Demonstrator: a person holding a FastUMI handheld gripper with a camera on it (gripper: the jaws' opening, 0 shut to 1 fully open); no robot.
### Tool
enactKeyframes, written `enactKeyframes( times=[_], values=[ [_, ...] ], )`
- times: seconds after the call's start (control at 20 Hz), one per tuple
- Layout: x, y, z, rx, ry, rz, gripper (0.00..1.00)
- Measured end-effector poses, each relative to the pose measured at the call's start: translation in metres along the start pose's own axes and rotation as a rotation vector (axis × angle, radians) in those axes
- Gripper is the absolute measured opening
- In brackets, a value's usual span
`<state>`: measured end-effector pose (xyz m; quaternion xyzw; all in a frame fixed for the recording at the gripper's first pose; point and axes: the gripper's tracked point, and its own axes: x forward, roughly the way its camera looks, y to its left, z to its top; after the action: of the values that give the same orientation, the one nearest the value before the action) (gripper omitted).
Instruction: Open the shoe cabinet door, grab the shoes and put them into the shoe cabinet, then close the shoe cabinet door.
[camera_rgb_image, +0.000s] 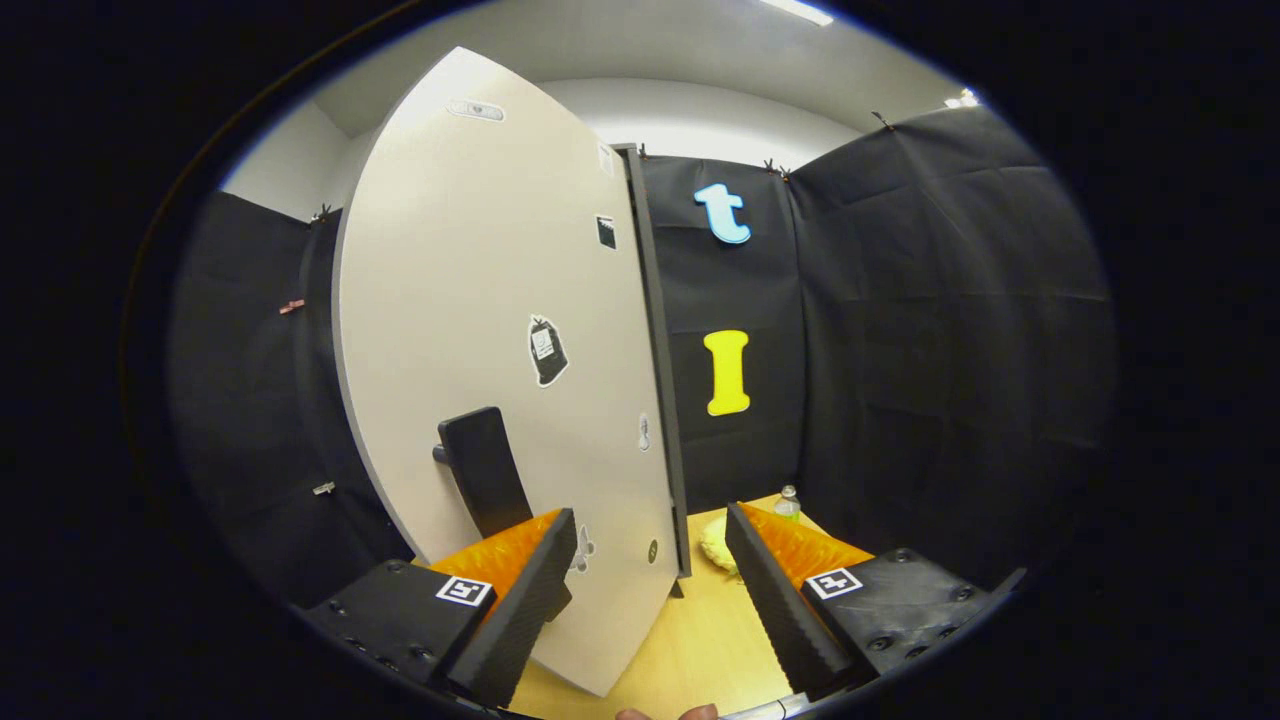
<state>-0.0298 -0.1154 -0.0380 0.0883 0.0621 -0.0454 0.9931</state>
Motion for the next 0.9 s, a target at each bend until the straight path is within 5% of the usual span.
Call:
enactKeyframes(
  times=[0.5,0.9],
  values=[
    [0.04,0.128,-0.027,0.011,0.069,0.213,0.98],
    [0.05,0.15,-0.01,0.002,0.021,0.234,0.98]
  ],
)
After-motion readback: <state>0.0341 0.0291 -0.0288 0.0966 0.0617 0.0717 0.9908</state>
